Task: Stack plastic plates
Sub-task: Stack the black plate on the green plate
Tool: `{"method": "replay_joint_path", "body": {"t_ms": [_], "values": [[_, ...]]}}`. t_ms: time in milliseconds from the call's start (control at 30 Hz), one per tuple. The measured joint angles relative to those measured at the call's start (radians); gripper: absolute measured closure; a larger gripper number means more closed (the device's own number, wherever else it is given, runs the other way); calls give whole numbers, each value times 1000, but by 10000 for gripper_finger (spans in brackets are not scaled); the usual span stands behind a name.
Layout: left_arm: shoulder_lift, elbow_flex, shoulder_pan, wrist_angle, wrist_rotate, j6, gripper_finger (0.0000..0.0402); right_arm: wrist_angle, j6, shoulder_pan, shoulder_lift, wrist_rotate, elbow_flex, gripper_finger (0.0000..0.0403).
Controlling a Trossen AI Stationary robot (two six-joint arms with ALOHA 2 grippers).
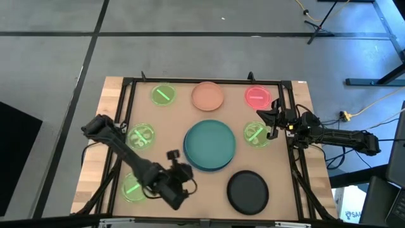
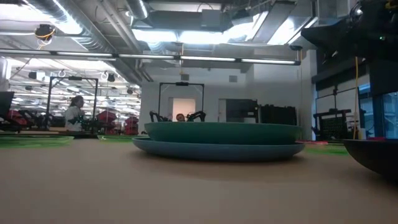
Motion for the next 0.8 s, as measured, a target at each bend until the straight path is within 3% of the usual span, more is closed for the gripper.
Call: {"method": "replay_joint_path", "body": {"t_ms": [200, 433, 633, 800], "values": [[-77, -6, -51, -173, -14, -265, 376, -2, 0, 0, 0, 0, 0, 400], [-101, -6, -85, -294, 110, -467, 293, -2, 0, 0, 0, 0, 0, 400], [-101, -6, -91, -318, 237, -559, 223, -5, 2, 0, 0, 0, 0, 400], [-100, -6, -81, -321, 212, -551, 198, -5, 7, 0, 0, 0, 0, 400]]}}
